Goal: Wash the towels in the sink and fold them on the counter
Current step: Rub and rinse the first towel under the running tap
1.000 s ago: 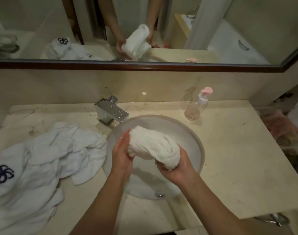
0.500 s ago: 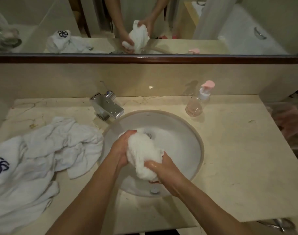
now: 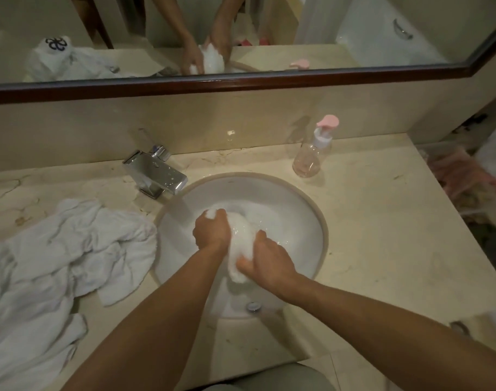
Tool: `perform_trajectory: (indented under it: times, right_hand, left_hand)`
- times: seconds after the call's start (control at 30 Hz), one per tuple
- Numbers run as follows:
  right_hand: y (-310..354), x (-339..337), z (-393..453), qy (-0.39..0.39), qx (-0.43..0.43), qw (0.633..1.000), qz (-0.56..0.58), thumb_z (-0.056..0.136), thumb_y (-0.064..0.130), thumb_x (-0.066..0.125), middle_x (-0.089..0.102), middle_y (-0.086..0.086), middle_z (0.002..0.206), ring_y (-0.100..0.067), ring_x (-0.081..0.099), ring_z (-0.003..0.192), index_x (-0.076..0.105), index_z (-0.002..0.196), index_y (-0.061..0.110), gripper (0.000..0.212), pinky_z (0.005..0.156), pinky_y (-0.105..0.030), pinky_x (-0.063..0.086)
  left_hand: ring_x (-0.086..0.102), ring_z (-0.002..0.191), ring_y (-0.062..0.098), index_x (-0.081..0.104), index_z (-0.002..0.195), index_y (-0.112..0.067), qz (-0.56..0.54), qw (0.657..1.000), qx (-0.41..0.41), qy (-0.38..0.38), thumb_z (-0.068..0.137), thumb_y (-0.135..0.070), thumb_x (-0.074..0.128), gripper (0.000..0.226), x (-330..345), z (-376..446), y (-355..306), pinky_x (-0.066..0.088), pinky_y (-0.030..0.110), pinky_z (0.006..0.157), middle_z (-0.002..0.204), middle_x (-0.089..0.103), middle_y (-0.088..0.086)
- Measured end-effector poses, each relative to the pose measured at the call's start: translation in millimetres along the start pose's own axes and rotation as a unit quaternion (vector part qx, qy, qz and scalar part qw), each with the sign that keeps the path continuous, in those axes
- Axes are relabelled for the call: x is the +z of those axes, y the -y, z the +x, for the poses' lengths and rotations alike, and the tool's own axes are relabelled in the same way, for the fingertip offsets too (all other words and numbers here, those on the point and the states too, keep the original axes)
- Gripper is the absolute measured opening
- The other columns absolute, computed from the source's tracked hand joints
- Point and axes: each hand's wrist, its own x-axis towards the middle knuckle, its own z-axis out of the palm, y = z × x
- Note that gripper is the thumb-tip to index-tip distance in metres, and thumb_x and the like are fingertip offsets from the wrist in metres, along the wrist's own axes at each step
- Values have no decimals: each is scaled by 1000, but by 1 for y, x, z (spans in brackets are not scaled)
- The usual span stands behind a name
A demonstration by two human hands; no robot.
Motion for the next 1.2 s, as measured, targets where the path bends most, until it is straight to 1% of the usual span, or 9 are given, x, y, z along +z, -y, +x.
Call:
perform_trajectory:
  times: [0.13, 0.23, 0.43, 0.6, 0.7, 0.83, 0.93, 1.07, 1.2]
  right_hand:
    - [-6, -13, 13, 16, -36, 998, -39, 85, 37, 65, 61, -8, 108, -29, 58, 88, 44, 124, 7, 54, 69, -35, 43]
    - [-11, -23, 13, 14, -7, 986, 166, 75, 43, 72, 62, 2, 101, -21, 60, 91, 55, 114, 16, 51, 70, -33, 49]
    - [-18, -18, -8, 82, 195, 660, 721, 87, 48, 70, 69, -9, 126, -30, 63, 118, 66, 128, 20, 49, 96, -45, 50]
    - [2, -28, -10, 62, 247, 583, 771, 88, 39, 71, 70, -18, 122, -34, 69, 109, 65, 127, 4, 52, 87, -40, 57]
    - [19, -32, -11, 59, 288, 602, 742, 91, 37, 66, 75, -17, 89, -31, 74, 68, 72, 99, -1, 39, 52, -33, 59]
    - [19, -14, 2, 11, 299, 689, 660, 85, 56, 66, 75, -13, 102, -30, 73, 87, 68, 122, 8, 60, 70, -37, 61]
    - [19, -14, 18, -96, 256, 789, 550, 81, 49, 68, 76, -1, 78, -27, 71, 78, 74, 87, 13, 37, 66, -35, 55]
    - [34, -33, 39, -227, 101, 922, 296, 86, 47, 62, 56, 6, 56, -21, 54, 62, 54, 60, 16, 42, 58, -34, 42]
    - [30, -38, 67, -266, -25, 957, 116, 85, 48, 60, 58, 0, 64, -24, 54, 62, 59, 64, 13, 41, 57, -34, 40]
  left_hand:
    - [66, 95, 32, 68, 97, -15, -65, 996, -47, 33, 83, -36, 59, 26, -6, 4, 7, 54, 41, 89, 95, 71, 6]
    - [70, 98, 28, 67, 113, -15, -157, 975, -53, 148, 83, -42, 68, 40, -24, 12, 4, 57, 46, 90, 104, 73, 7]
    - [69, 106, 21, 64, 125, -26, -139, 915, 132, 354, 66, -40, 82, 64, -76, 13, -1, 58, 40, 81, 119, 67, 4]
    - [64, 105, 15, 68, 106, -30, -62, 902, 248, 347, 61, -53, 76, 52, -77, 1, -2, 54, 30, 87, 120, 62, 2]
    - [64, 107, 11, 67, 93, -24, -111, 916, 211, 323, 58, -53, 77, 47, -66, -5, -1, 53, 28, 89, 124, 62, -8]
    - [68, 93, 17, 63, 95, -10, -134, 917, 225, 302, 61, -49, 76, 54, -60, -19, -3, 56, 27, 76, 101, 71, -2]
    - [66, 81, 12, 65, 89, -19, -161, 949, 204, 178, 67, -48, 73, 38, -53, -25, -3, 55, 29, 70, 88, 70, -4]
    - [68, 80, 24, 69, 87, -17, -346, 936, -34, 48, 83, -33, 69, 17, -35, -22, -4, 55, 37, 72, 81, 69, 3]
    - [67, 77, 27, 63, 89, -13, -404, 888, -219, 35, 90, -27, 52, 18, -14, -16, -10, 53, 32, 68, 85, 68, 7]
